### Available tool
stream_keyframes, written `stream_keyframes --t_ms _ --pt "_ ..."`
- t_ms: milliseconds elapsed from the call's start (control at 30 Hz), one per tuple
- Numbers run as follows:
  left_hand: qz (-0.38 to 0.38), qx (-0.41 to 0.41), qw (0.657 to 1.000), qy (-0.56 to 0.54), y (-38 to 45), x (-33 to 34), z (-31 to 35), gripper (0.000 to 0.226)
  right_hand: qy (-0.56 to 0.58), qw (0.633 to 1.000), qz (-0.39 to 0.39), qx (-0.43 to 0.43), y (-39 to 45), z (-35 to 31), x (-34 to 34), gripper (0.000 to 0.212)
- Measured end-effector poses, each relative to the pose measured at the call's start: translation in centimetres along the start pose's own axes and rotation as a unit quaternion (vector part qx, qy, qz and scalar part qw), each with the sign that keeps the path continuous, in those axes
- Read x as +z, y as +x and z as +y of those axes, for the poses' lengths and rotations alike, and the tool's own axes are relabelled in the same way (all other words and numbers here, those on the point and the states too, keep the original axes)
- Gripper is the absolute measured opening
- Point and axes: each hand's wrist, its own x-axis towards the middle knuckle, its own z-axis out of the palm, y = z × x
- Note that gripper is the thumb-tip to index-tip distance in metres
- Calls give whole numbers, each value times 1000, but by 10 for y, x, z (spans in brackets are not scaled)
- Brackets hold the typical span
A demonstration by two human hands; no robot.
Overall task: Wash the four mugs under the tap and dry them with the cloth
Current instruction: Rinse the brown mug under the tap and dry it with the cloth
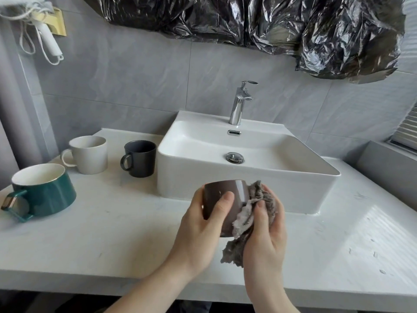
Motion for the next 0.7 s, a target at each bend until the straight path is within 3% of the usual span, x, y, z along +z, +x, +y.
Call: stream_keyframes --t_ms 133,233,400,433,500,600,633,700 --pt "7 -46 999 -20 9 -5 4 58 -93 984 -114 -102 -10 -5 -1 43" --pt "-13 -65 997 -31 7 -5 7 49 -207 933 -174 -236 -10 -8 -3 47" --pt "-18 -54 994 -94 4 -9 9 56 -83 987 -137 -23 9 -15 -4 34" --pt "-11 -38 995 -93 6 -10 12 56 -73 989 -123 -26 2 -14 -4 36" --pt "-6 -19 997 -80 10 -12 19 56 -76 983 -122 -112 -19 -13 -3 46" --pt "-46 -23 997 -63 8 -10 17 47 -168 937 -148 -269 -29 -10 -4 51" --pt "-56 -29 996 -66 6 -9 14 46 -156 938 -154 -269 -21 -10 -5 49" --pt "-57 -38 994 -81 2 -8 11 54 -86 969 -147 -178 -5 -20 -2 44"
